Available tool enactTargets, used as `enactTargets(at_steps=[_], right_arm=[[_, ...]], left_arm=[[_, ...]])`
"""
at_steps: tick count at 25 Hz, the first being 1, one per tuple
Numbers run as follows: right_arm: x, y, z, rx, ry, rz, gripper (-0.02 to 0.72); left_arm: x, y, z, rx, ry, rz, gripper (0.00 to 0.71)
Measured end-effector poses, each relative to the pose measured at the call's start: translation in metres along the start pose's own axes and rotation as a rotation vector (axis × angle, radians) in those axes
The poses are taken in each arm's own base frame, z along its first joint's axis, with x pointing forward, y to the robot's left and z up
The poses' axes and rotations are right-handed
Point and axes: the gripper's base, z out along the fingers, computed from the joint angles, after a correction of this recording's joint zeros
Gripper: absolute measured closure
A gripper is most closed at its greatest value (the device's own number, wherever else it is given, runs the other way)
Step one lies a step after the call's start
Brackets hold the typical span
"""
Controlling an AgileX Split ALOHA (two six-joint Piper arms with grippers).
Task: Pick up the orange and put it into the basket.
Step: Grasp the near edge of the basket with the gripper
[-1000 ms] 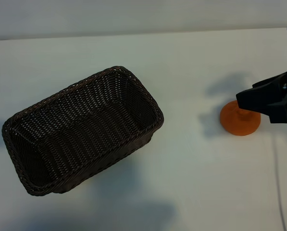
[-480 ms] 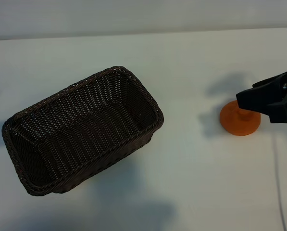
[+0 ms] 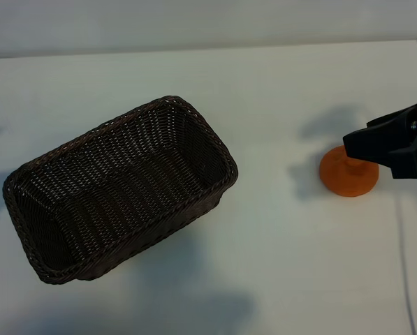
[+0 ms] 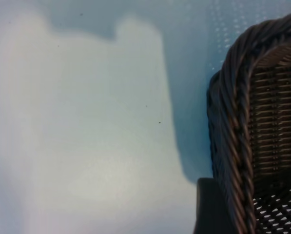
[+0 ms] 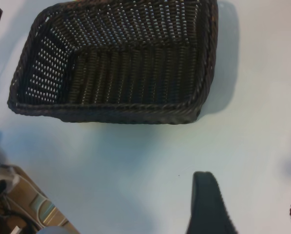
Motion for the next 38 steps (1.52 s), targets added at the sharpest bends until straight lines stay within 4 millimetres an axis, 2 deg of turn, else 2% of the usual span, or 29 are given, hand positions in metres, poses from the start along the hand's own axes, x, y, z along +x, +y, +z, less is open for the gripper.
enactTargets(at_steps=[22, 38], right_arm=[[0.000, 0.000, 0.000, 0.000, 0.000, -0.001, 0.283], [0.000, 0.000, 0.000, 0.002, -0.003, -0.001, 0.283]], left_arm=[[-0.019, 0.001, 0.040, -0.004, 0.092, -0.054, 0.254], [-0.021, -0.003, 0.058, 0.054, 0.165, -0.048, 0.254]])
